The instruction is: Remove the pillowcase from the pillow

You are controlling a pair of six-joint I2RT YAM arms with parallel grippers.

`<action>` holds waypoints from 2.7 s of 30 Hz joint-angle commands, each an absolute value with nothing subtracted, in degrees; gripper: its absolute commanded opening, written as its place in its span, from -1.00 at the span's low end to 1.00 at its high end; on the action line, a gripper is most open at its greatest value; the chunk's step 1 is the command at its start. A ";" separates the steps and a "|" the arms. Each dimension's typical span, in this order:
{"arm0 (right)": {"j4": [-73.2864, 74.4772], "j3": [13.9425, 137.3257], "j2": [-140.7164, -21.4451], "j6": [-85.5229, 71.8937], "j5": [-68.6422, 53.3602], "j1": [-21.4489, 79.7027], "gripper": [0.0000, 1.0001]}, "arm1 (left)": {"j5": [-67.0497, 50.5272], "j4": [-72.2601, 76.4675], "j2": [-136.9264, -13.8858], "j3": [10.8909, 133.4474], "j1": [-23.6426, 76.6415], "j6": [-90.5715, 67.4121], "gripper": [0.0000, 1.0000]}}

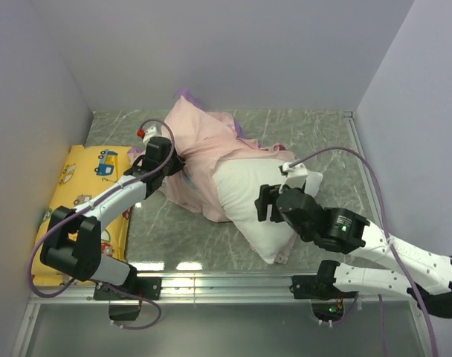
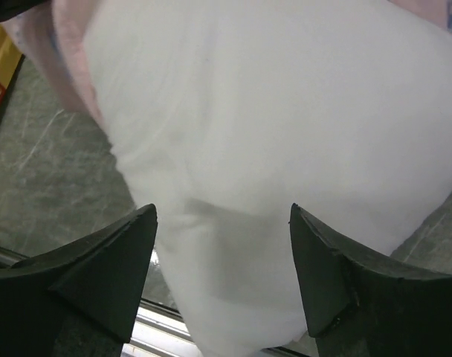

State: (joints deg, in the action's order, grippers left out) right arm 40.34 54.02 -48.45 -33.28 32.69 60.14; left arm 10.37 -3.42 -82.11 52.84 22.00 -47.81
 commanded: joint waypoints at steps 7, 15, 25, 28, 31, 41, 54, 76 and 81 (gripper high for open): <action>45.09 66.18 -71.42 -27.86 52.11 78.04 0.85 | 9.49 -4.57 -82.35 50.18 23.12 -47.81 -0.99; 43.16 62.93 -82.43 -25.14 52.75 76.47 1.00 | 9.23 -5.62 -80.69 50.62 23.12 -46.76 -0.99; 47.01 73.96 -85.27 -21.71 50.47 73.39 -1.00 | 8.79 -11.07 -76.30 57.12 23.12 -43.25 -0.99; 48.43 80.84 -80.19 -19.26 45.28 73.30 -1.00 | 9.84 -14.14 -74.10 60.89 23.11 -41.32 -0.99; 46.76 91.98 -73.69 -17.32 35.62 73.30 -1.00 | 12.21 -18.35 -72.25 67.46 23.12 -38.68 -0.98; 35.70 73.70 -55.39 -26.44 22.61 48.82 -1.00 | 7.31 -26.46 -78.31 89.56 23.73 -31.56 -0.64; 7.47 38.22 -77.32 -34.89 1.94 27.16 -1.00 | 5.79 -21.01 -73.23 83.15 31.46 -28.30 0.48; 18.70 50.97 -77.08 -29.10 9.22 26.81 -0.69 | 16.52 -7.64 -66.96 50.19 40.17 -39.02 0.37; 25.47 56.67 -71.83 -26.90 11.59 26.89 0.16 | 18.36 -8.26 -70.57 50.71 40.25 -41.04 -0.76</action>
